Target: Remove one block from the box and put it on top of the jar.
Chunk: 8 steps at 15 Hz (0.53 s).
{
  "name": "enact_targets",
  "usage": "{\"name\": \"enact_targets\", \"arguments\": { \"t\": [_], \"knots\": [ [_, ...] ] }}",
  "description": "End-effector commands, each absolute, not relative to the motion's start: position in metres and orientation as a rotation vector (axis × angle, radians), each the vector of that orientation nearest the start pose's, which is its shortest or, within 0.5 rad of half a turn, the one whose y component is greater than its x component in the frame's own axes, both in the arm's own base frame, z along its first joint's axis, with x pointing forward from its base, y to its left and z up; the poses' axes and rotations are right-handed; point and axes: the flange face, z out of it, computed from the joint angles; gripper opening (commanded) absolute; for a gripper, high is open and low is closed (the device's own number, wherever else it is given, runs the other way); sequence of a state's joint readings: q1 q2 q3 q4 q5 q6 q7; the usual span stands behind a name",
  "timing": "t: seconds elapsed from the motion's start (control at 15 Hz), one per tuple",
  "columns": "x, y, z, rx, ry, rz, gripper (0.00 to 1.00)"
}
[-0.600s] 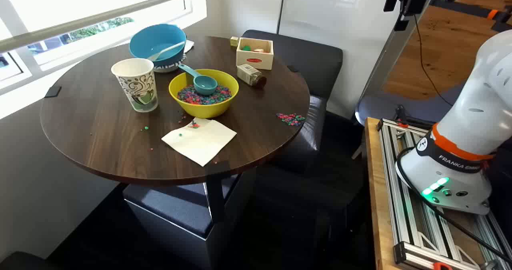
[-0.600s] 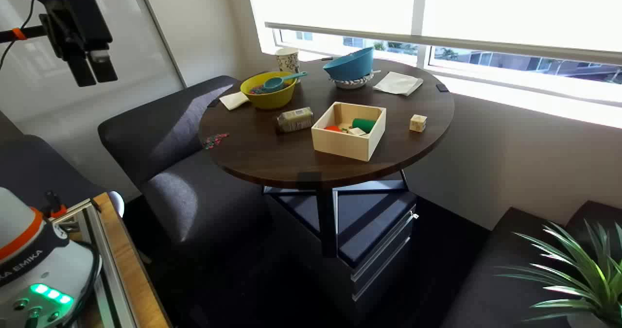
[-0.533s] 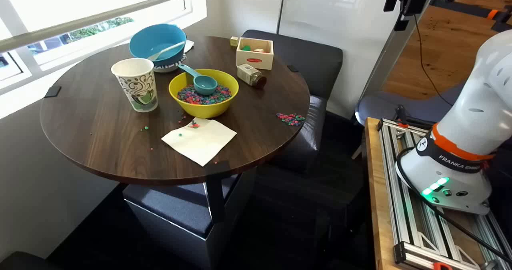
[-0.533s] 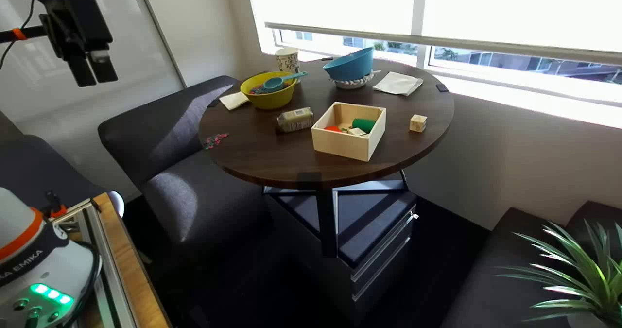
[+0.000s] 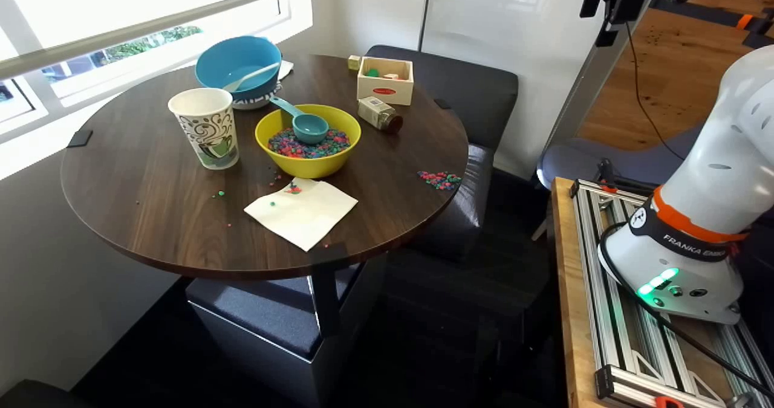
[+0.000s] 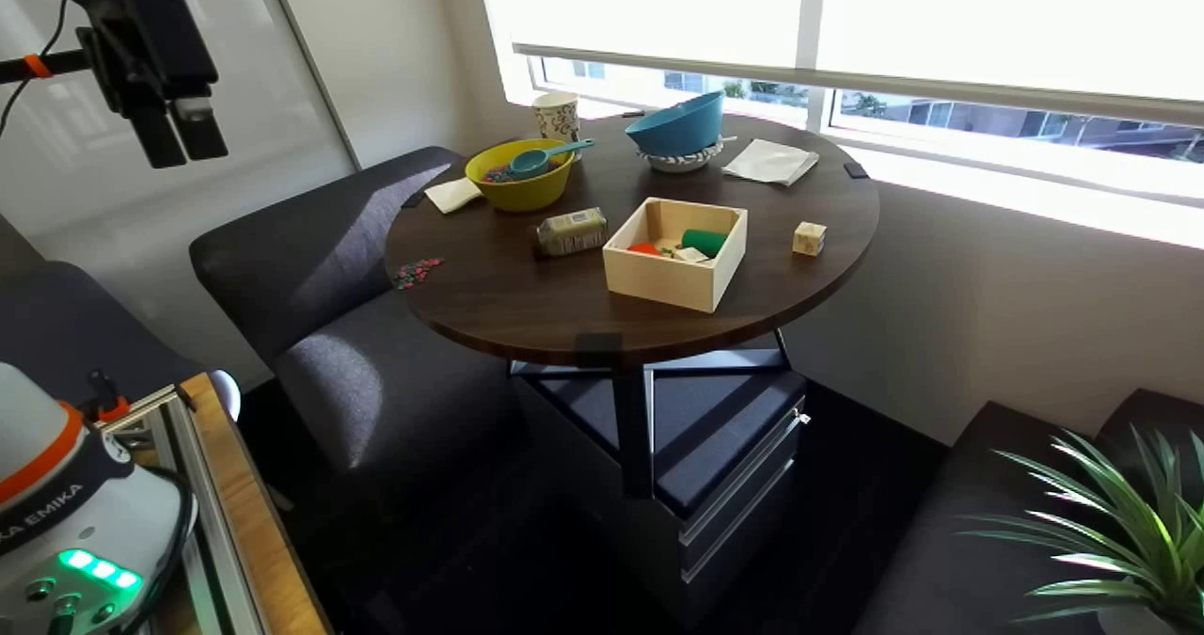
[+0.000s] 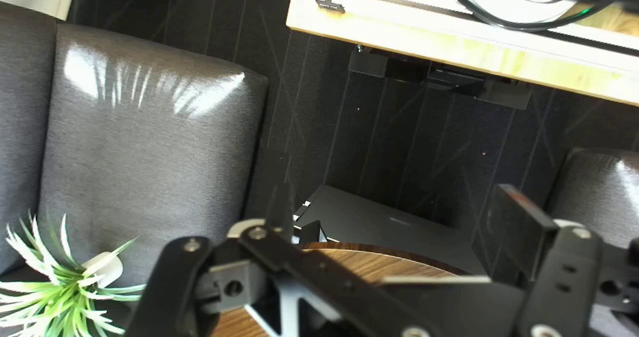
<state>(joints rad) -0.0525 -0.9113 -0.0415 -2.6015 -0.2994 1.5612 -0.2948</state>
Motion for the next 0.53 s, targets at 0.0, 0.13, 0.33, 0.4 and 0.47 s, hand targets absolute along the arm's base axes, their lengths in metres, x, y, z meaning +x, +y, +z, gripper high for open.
{"name": "enact_targets", "arguments": {
  "t": [0.0, 0.13, 0.33, 0.4, 0.47],
  "knots": [
    [0.262, -0.058, 0.514, -3.343, -0.395, 0.298, 1.00],
    [0.262, -0.058, 0.514, -3.343, -0.395, 0.298, 1.00],
    [0.265, -0.060, 0.517, -3.343, -0.369, 0.279, 1.00],
    [0.270, -0.067, 0.523, -3.342, -0.294, 0.262, 1.00],
    [0.273, -0.072, 0.527, -3.342, -0.230, 0.250, 1.00]
  ]
}}
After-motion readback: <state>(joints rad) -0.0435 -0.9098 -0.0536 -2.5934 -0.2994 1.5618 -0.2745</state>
